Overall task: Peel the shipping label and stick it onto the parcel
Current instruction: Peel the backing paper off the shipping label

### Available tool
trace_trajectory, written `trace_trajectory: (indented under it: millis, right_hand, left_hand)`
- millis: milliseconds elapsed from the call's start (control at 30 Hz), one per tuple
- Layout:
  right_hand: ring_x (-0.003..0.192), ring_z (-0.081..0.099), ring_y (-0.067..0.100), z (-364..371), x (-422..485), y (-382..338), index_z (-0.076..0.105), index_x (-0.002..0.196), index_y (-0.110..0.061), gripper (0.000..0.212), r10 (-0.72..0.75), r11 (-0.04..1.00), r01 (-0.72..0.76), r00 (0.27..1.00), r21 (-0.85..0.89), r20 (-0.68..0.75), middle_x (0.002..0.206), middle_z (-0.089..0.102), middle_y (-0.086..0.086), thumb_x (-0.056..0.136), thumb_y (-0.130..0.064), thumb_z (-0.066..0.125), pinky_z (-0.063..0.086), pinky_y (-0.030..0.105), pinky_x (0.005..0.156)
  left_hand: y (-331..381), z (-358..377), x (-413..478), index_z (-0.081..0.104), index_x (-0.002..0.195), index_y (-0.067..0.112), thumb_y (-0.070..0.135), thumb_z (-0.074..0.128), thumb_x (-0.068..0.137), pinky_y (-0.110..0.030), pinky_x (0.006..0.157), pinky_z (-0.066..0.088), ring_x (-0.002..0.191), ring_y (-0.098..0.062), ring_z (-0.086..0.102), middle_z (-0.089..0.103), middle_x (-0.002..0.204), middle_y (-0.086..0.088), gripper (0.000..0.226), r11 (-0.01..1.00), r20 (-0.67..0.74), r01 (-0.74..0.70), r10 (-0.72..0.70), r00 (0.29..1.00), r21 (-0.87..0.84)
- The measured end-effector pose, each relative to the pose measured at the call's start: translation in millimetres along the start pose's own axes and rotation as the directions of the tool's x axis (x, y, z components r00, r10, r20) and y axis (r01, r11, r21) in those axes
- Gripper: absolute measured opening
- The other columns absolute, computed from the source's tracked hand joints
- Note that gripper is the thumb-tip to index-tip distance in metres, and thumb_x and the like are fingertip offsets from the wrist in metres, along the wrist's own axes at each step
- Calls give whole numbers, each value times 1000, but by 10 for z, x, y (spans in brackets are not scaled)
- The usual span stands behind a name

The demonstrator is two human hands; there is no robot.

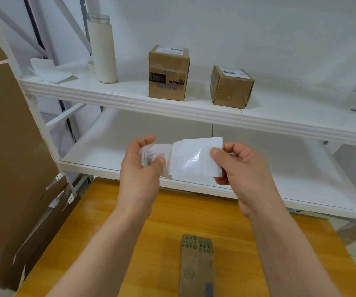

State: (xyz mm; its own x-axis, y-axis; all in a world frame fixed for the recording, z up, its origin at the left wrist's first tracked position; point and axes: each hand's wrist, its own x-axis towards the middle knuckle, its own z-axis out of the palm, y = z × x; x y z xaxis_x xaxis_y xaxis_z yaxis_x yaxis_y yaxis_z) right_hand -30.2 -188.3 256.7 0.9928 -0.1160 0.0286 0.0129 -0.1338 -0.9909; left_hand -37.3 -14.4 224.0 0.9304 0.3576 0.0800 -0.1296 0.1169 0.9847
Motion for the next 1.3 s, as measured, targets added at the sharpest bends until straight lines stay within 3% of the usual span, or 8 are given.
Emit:
trace_trajectory:
  millis: [233, 567, 767, 900, 1033, 1167, 1300]
  right_hand:
    - [87, 65, 21, -8, 32, 19, 68, 93, -21, 4, 6, 1000, -6, 1000, -6, -2, 99, 71, 3, 93, -23, 64, 50, 22, 59]
    - [83, 65, 18, -4, 76, 82, 69, 98, -18, 8, 40, 999, -40, 998, -1, -41, 97, 72, 3, 93, -22, 65, 51, 21, 58]
    - [74, 64, 13, 8, 100, 97, 68, 97, -16, 6, 65, 998, -64, 996, 18, -53, 89, 71, 1, 93, -18, 64, 50, 18, 53]
    - [64, 60, 14, 36, 118, 140, 68, 95, -15, 6, 75, 997, -76, 996, -11, -45, 84, 70, 2, 93, -19, 64, 50, 20, 52]
    - [62, 58, 12, 80, 128, 209, 68, 95, -15, 7, 103, 994, -104, 994, -37, -25, 83, 69, 0, 94, -20, 64, 50, 21, 52]
    - [65, 60, 12, 133, 139, 327, 67, 97, -16, 7, 144, 988, -144, 990, -62, -10, 87, 68, 1, 94, -21, 64, 49, 19, 51]
    - [65, 60, 13, 186, 136, 462, 67, 93, -17, 6, 170, 981, -169, 985, -99, 6, 86, 68, 4, 93, -22, 64, 48, 22, 53]
  left_hand:
    - [-36, -6, 52, 54, 124, 29, 1, 62, 92, -26, 75, 56, 93, -11, 60, 54, 104, 14, 43, 993, -14, 87, -88, 996, -82]
    - [-191, -53, 151, 42, 131, 29, 8, 66, 92, -24, 71, 55, 92, -14, 59, 48, 102, 10, 50, 985, -104, 158, -165, 981, -74]
    - [-353, -93, 186, 41, 132, 27, 7, 66, 92, -26, 68, 53, 89, -18, 59, 44, 120, -4, 51, 972, -168, 214, -227, 959, -91]
    - [-516, -122, 210, 39, 133, 28, 9, 69, 90, -25, 65, 52, 100, -27, 60, 41, 125, -4, 56, 962, -185, 257, -271, 945, -96]
    - [-795, -178, 241, 38, 134, 27, 10, 66, 92, -28, 66, 54, 92, -24, 64, 46, 126, -5, 54, 944, -170, 327, -331, 928, -55]
    - [-1227, -272, 242, 40, 133, 21, 2, 64, 90, -30, 62, 54, 92, -28, 61, 50, 122, -11, 53, 889, -182, 456, -444, 878, 31]
    - [-1682, -409, 150, 42, 135, 18, -5, 65, 86, -33, 53, 49, 72, -30, 58, 56, 114, -18, 59, 783, -228, 618, -591, 774, 68]
